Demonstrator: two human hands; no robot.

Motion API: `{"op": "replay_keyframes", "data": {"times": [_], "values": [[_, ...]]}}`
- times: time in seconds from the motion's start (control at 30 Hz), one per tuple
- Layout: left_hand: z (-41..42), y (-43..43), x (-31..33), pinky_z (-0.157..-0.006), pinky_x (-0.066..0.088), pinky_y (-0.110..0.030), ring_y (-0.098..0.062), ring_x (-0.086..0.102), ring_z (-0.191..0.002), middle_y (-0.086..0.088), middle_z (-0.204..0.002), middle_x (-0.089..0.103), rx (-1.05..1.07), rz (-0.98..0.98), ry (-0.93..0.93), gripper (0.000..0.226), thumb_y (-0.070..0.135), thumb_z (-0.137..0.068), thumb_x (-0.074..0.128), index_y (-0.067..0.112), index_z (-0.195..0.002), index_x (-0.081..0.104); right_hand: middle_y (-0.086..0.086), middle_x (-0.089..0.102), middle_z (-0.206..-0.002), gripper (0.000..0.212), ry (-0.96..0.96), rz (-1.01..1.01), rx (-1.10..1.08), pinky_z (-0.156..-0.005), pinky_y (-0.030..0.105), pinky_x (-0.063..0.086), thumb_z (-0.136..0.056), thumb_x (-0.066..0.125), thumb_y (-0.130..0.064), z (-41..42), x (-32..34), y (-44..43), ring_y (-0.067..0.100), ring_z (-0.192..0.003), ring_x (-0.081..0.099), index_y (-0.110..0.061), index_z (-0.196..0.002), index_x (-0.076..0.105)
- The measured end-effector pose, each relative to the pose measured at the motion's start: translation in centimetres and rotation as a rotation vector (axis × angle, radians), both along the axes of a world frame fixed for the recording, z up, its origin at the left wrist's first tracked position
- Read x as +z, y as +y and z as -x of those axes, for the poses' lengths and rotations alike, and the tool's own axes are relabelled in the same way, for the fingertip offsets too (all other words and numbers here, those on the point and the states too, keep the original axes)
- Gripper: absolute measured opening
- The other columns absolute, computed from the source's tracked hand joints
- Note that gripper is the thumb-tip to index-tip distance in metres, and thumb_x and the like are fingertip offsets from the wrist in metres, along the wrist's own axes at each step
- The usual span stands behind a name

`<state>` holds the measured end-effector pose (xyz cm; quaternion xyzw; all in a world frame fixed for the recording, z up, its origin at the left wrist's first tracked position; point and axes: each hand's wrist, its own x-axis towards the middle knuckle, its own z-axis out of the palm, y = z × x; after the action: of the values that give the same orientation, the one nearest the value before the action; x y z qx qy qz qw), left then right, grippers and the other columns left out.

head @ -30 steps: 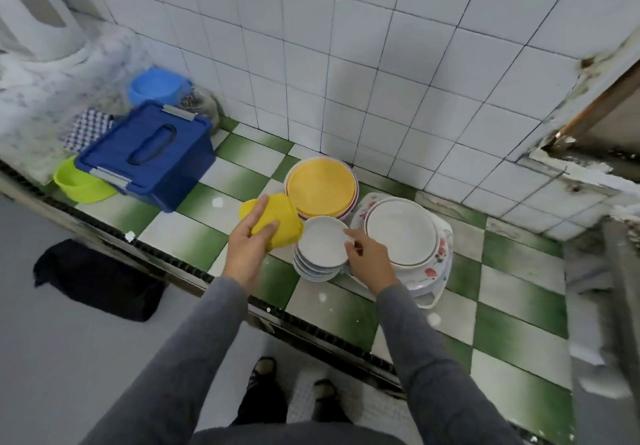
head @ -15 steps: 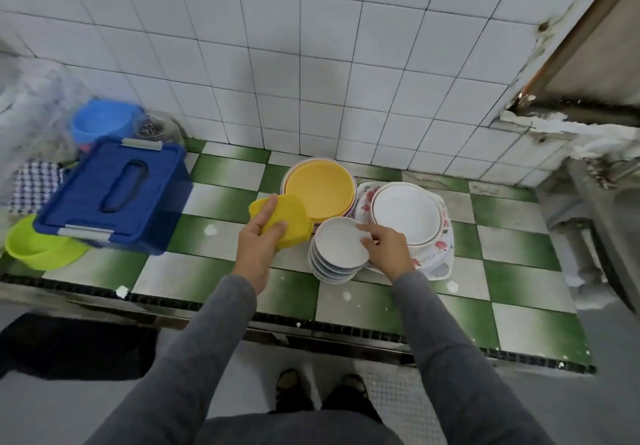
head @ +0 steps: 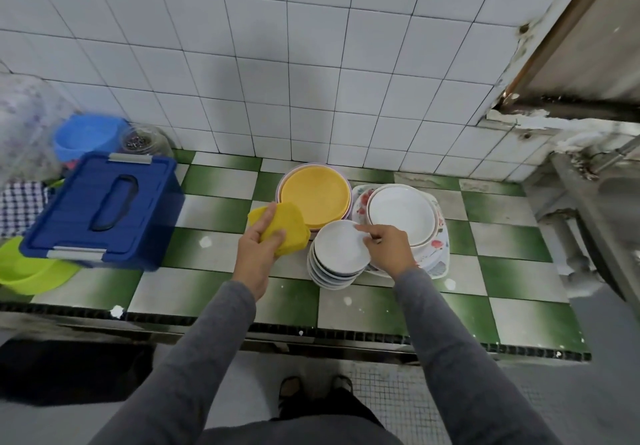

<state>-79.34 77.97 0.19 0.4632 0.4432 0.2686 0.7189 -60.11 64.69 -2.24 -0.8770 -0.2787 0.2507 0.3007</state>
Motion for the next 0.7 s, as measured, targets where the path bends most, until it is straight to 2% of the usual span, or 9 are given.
{"op": "replay_keyframes", "data": {"times": [0.13, 0.23, 0.3, 0.37, 0.43, 0.53, 0.6, 0.7], "values": [[-0.5, -0.1, -0.2, -0.105, 0.047, -0.043, -0.027, 0.044, -0.130, 0.000, -0.149, 0.037, 0.000, -0.010, 0.024, 0.058, 0.000, -0.094, 0.060, 0.031, -0.142, 0.052, 0.009, 0.070, -0.123, 0.032, -0.008, -0.047, 0.018, -0.106, 0.032, 0.043, -0.097, 0.057, -0.005, -0.7, 0.8, -0.1, 0.027, -0.111, 0.061, -0.019, -0.122, 0.073], [-1.2, -0.7, -0.2, -0.109, 0.044, -0.047, -0.028, 0.044, -0.132, 0.001, -0.145, 0.040, 0.013, -0.026, 0.040, 0.058, -0.001, -0.093, 0.061, 0.031, -0.141, 0.053, 0.009, 0.071, -0.120, 0.032, -0.001, -0.108, 0.022, -0.100, 0.032, 0.048, -0.097, 0.058, -0.006, -1.4, 1.9, -0.1, 0.021, -0.097, 0.060, -0.021, -0.120, 0.073], [-1.8, -1.2, -0.1, -0.111, 0.042, -0.050, -0.029, 0.044, -0.133, 0.002, -0.143, 0.043, 0.010, -0.061, 0.051, 0.058, -0.001, -0.093, 0.062, 0.035, -0.138, 0.054, 0.009, 0.071, -0.119, 0.031, -0.007, -0.139, 0.030, -0.090, 0.019, 0.047, -0.098, 0.059, -0.007, -1.9, 2.9, -0.1, 0.014, -0.089, 0.059, -0.022, -0.121, 0.073], [-2.5, -1.9, 0.2, -0.112, 0.040, -0.051, -0.027, 0.044, -0.132, 0.005, -0.141, 0.044, -0.006, -0.110, 0.062, 0.057, 0.001, -0.094, 0.061, 0.038, -0.137, 0.053, 0.009, 0.070, -0.116, 0.031, 0.001, -0.168, 0.041, -0.068, 0.002, 0.041, -0.099, 0.058, -0.007, -2.5, 3.9, -0.1, 0.002, -0.070, 0.060, -0.020, -0.124, 0.072], [-3.4, -2.6, 0.7, -0.113, 0.039, -0.051, -0.025, 0.044, -0.133, 0.005, -0.144, 0.043, -0.020, -0.150, 0.069, 0.054, 0.007, -0.096, 0.061, 0.038, -0.139, 0.051, 0.009, 0.067, -0.112, 0.032, 0.015, -0.196, 0.056, -0.055, 0.000, 0.038, -0.099, 0.057, -0.006, -2.9, 4.9, -0.1, -0.005, -0.054, 0.058, -0.016, -0.126, 0.070], [-4.9, -3.9, 1.4, -0.112, 0.041, -0.049, -0.023, 0.045, -0.131, 0.005, -0.141, 0.047, -0.009, -0.143, 0.042, 0.050, 0.021, -0.094, 0.066, 0.034, -0.140, 0.052, 0.010, 0.069, -0.120, 0.032, 0.007, -0.239, 0.061, -0.056, -0.001, 0.038, -0.099, 0.057, -0.006, -3.3, 5.7, -0.3, -0.003, -0.054, 0.056, -0.017, -0.125, 0.071], [-5.8, -4.6, 1.8, -0.112, 0.041, -0.048, -0.021, 0.045, -0.129, 0.007, -0.136, 0.048, 0.011, -0.115, 0.031, 0.053, 0.027, -0.091, 0.068, 0.031, -0.141, 0.052, 0.009, 0.070, -0.121, 0.032, 0.008, -0.253, 0.051, -0.059, -0.002, 0.037, -0.098, 0.057, -0.006, -3.6, 5.9, -0.4, -0.004, -0.061, 0.055, -0.017, -0.124, 0.071], [-6.7, -5.4, 1.9, -0.110, 0.043, -0.048, -0.021, 0.047, -0.127, 0.006, -0.137, 0.050, 0.036, -0.100, 0.023, 0.055, 0.033, -0.087, 0.072, 0.033, -0.140, 0.054, 0.005, 0.070, -0.120, 0.032, 0.049, -0.269, 0.039, -0.060, -0.003, 0.037, -0.098, 0.057, -0.007, -3.8, 6.3, -0.8, -0.008, -0.058, 0.057, -0.017, -0.125, 0.071]]}}
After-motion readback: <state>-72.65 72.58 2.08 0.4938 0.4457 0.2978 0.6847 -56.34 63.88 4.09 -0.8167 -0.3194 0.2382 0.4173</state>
